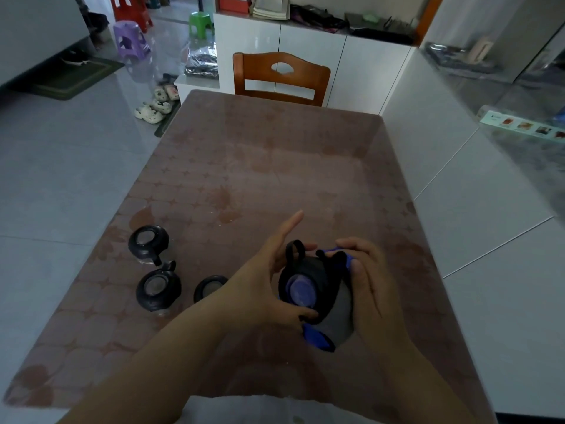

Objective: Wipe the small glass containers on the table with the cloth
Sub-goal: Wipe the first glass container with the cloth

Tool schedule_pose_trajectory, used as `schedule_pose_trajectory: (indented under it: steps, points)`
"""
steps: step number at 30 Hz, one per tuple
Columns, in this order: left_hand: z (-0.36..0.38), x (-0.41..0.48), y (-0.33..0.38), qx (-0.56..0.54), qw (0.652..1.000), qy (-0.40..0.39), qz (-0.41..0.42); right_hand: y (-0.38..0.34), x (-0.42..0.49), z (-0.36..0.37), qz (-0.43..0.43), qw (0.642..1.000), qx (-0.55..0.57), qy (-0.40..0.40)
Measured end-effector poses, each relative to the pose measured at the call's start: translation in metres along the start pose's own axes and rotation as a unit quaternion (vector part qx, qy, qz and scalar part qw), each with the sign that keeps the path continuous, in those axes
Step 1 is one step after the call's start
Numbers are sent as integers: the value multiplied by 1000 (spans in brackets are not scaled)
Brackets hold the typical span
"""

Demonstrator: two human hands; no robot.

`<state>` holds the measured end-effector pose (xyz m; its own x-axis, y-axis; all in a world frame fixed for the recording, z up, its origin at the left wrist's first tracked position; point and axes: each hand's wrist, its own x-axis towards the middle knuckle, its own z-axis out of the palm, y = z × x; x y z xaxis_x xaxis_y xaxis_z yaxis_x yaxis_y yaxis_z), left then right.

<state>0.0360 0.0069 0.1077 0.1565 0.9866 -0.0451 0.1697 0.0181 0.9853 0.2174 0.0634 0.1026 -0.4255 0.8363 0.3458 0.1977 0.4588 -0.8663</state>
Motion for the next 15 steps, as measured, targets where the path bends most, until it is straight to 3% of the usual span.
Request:
schedule_pose_trajectory:
  steps: [3, 6, 10, 15]
  points:
    - [-3, 0, -4, 17, 999, 7, -31, 14, -1, -12, -11, 992, -109, -64]
    - [-3, 2, -14, 28, 996, 11, -81, 28, -2, -37, 80, 984, -139, -79]
    - [6, 21, -24, 33, 986, 48, -157, 24, -17, -84, 220, 974, 46, 14]
    - [33, 65, -45, 86, 969, 52, -227, 15, -38, -104, 298, 935, 155, 114]
